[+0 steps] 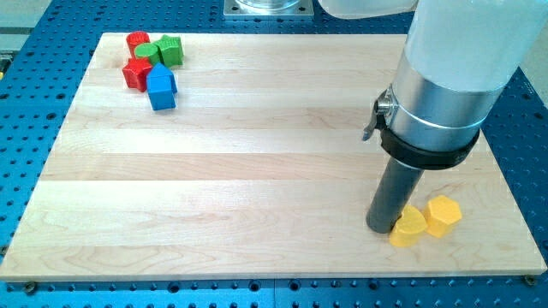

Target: Separate the green star from the green circle

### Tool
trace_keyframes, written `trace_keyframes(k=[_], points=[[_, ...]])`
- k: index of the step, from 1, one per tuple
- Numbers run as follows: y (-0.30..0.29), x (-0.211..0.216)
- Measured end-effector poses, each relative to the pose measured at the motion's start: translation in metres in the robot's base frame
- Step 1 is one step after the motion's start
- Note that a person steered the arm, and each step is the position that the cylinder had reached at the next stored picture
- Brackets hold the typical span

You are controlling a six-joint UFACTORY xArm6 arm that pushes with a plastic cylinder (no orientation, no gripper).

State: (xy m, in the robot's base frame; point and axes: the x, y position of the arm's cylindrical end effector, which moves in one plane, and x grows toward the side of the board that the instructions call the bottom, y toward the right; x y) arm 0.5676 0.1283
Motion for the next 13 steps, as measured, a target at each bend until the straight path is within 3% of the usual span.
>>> trace_keyframes(k=[2, 5, 6, 9, 11, 12, 13], points=[[0.0, 0.0], [-0.101, 0.0], [-0.16, -0.014], [-0.348, -0.083], [-0.37, -0.176], [-0.382, -0.206], [-0.429, -0.204]])
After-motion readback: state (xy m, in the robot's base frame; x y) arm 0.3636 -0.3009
